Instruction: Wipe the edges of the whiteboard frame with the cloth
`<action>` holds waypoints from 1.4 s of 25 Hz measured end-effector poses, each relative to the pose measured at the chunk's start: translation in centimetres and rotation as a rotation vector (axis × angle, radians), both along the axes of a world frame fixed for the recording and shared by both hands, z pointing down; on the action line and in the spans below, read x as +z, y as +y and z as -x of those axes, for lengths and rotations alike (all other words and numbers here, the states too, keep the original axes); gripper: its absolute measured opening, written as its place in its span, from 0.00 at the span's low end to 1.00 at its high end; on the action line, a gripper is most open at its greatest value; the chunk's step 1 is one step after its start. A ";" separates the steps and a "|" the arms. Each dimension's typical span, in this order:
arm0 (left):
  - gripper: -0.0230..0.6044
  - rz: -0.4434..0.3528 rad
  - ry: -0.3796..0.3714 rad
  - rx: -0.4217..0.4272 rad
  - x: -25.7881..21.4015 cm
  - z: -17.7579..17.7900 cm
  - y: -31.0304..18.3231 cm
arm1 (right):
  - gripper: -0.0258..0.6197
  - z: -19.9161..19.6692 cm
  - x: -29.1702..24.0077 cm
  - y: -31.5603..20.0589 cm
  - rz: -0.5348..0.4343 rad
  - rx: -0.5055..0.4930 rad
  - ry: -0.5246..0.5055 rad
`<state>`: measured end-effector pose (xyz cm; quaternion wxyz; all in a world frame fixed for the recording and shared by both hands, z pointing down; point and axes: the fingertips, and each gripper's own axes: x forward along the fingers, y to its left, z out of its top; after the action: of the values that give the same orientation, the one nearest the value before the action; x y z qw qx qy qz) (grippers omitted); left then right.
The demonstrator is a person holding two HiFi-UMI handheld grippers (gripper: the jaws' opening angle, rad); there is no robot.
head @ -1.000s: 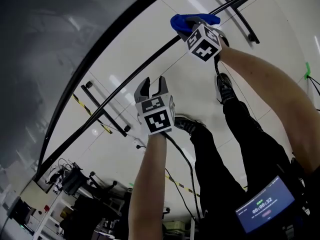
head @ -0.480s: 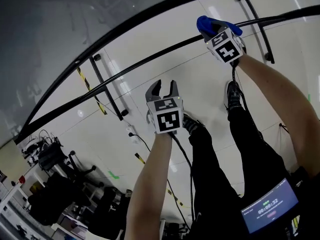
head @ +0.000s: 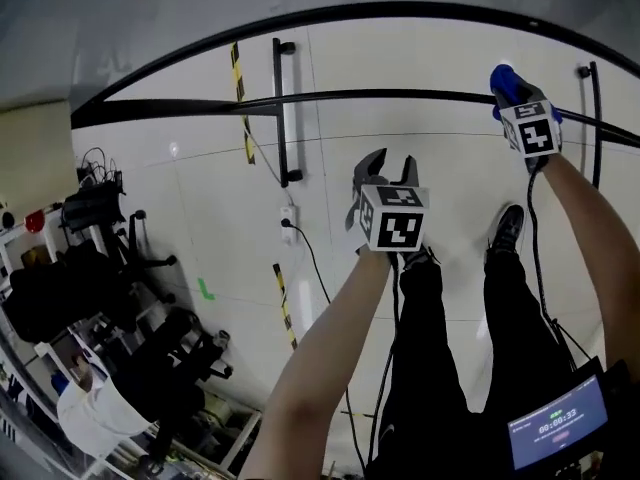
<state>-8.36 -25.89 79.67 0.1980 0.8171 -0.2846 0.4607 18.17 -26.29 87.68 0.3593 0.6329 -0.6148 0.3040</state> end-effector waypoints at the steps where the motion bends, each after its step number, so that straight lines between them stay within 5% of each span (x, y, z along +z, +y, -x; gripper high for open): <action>1: 0.31 0.002 0.003 -0.009 0.0 0.2 0.1 | 0.22 -0.1 -0.3 -0.1 0.000 0.001 0.001; 27: 0.31 -0.026 0.064 -0.343 -2.8 18.4 -3.2 | 0.22 11.0 -2.2 -10.3 -0.027 -0.068 0.064; 35: 0.31 -0.030 0.125 -0.357 -2.1 18.4 -2.9 | 0.22 14.5 -2.1 -12.3 -0.021 -0.075 0.049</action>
<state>-26.76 -28.81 77.58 0.2817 0.7835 -0.4192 0.3621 3.65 -38.56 85.62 0.3787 0.6204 -0.6324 0.2680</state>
